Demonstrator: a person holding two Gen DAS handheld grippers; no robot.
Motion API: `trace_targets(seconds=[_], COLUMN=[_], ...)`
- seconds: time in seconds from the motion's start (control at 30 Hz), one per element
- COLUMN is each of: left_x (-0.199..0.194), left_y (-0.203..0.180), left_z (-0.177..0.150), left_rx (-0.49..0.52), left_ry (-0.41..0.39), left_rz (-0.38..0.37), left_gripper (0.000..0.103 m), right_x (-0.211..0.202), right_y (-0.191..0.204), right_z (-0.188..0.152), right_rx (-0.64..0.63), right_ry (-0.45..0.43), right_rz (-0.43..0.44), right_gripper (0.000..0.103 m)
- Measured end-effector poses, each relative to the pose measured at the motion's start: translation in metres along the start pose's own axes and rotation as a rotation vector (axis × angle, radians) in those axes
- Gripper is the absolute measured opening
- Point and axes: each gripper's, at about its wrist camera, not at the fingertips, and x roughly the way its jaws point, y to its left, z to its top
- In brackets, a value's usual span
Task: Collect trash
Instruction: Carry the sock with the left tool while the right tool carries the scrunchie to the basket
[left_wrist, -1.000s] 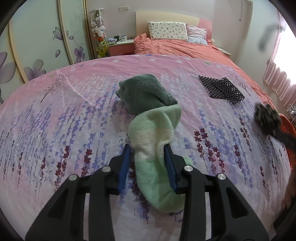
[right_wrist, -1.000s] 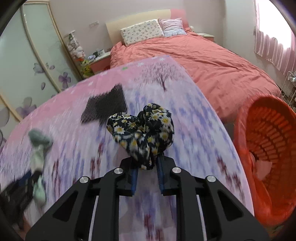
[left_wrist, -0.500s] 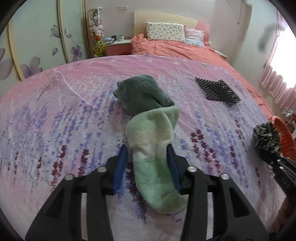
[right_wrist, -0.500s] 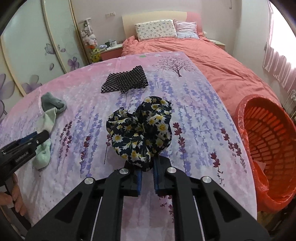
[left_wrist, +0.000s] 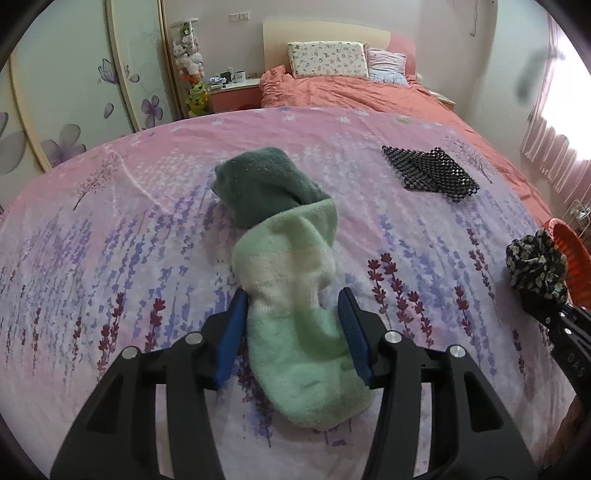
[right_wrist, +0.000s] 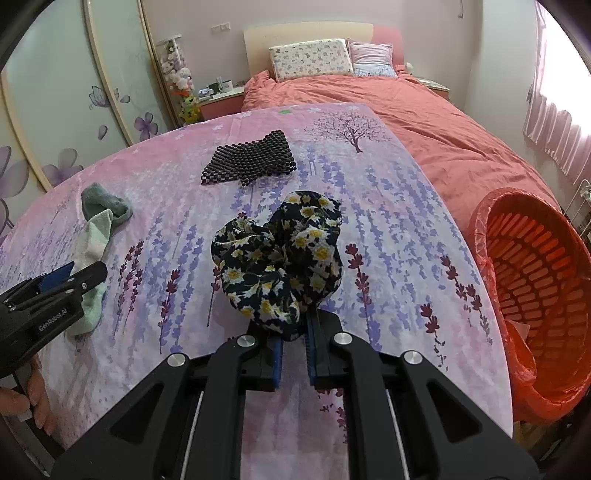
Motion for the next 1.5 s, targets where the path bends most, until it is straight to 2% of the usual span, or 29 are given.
trace_targets(seconds=[0.33,0.5,0.53,0.6,0.67,0.77,1.17,1.5], left_x=[0.001,0.0,0.0,-0.002,-0.004,-0.007,-0.056,-0.107], left_y=[0.006,0.009,0.01,0.014,0.017,0.019,0.001,-0.061], left_z=[0.0,-0.001,-0.001,-0.002,-0.002,-0.004,0.004,0.018], left_rx=[-0.021,-0.028,-0.034,-0.047,-0.047,-0.045,-0.023,0.057], left_ry=[0.004,0.002,0.0,-0.009,-0.013,-0.012,-0.1,-0.17], left_rz=[0.006,0.001,-0.001,-0.01,-0.025,-0.057,-0.124,-0.244], left_gripper=[0.058,0.056,0.053,0.04,0.021,0.013,0.013,0.013], right_x=[0.0,-0.001,-0.001,-0.001,-0.002,-0.006,-0.055,-0.098], right_y=[-0.003,-0.006,-0.006,-0.008,-0.01,-0.015,-0.034,-0.063], right_z=[0.0,-0.001,-0.001,-0.001,-0.001,-0.002,0.002,0.002], right_rx=[0.012,0.023,0.025,0.03,0.037,0.052,0.096,0.141], right_ry=[0.0,-0.001,-0.001,-0.001,-0.005,-0.025,-0.129,-0.221], right_rz=[0.014,0.028,0.031,0.038,0.049,0.072,0.092,0.066], right_gripper=[0.01,0.01,0.01,0.01,0.01,0.008,0.008,0.008])
